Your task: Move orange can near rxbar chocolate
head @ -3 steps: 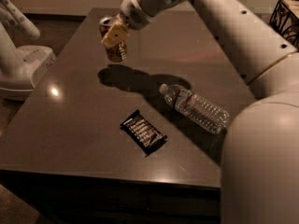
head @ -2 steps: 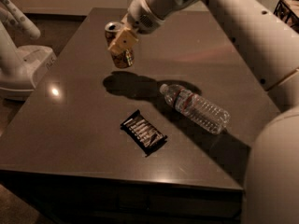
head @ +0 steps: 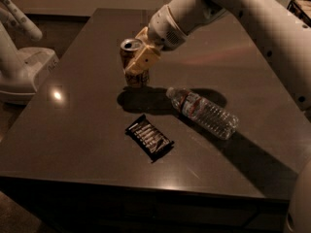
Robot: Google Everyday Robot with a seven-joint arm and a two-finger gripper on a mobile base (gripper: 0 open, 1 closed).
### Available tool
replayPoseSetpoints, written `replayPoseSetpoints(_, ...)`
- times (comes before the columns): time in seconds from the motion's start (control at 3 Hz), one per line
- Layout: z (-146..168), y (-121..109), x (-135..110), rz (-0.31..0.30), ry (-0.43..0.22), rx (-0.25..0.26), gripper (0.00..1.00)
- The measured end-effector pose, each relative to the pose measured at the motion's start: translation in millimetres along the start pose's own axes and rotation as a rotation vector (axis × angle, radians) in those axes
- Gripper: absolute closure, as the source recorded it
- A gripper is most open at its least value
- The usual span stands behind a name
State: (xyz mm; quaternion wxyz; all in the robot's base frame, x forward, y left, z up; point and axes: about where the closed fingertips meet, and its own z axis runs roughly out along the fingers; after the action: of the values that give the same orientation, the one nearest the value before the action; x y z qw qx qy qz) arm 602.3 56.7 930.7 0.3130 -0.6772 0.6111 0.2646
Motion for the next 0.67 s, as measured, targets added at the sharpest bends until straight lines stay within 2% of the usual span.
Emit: replayPoseSetpoints(0.67,9,51,1,-0.044,-0.055,-0.143,1.0)
